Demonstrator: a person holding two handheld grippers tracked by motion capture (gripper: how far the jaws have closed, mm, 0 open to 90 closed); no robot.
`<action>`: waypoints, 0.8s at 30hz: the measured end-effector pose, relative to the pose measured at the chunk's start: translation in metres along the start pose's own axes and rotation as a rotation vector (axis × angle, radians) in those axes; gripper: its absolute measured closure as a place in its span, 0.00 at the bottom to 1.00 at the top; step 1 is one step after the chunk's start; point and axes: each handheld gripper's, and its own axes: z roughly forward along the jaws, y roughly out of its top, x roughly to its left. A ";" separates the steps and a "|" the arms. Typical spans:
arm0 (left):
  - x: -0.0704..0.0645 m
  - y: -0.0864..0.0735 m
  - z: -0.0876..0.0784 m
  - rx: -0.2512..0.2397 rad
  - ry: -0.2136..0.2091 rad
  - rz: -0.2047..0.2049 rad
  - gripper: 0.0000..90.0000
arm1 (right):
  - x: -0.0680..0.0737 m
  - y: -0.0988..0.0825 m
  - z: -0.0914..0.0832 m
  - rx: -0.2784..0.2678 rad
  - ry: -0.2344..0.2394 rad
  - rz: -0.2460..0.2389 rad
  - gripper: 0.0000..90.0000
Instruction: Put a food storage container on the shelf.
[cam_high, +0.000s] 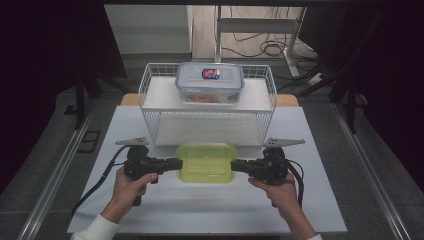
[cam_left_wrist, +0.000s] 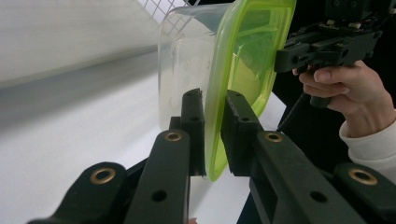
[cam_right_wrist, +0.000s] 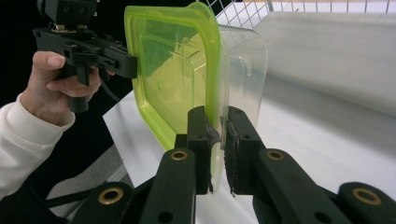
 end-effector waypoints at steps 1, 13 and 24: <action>0.001 0.002 -0.001 -0.006 -0.002 -0.001 0.89 | 0.001 0.002 0.000 0.003 -0.003 0.000 0.90; -0.014 0.041 -0.023 -0.056 0.019 0.081 0.89 | 0.016 0.044 -0.009 -0.040 -0.011 -0.090 0.90; -0.021 0.086 -0.035 -0.092 0.019 0.124 0.89 | 0.024 0.090 -0.023 -0.086 -0.021 -0.138 0.90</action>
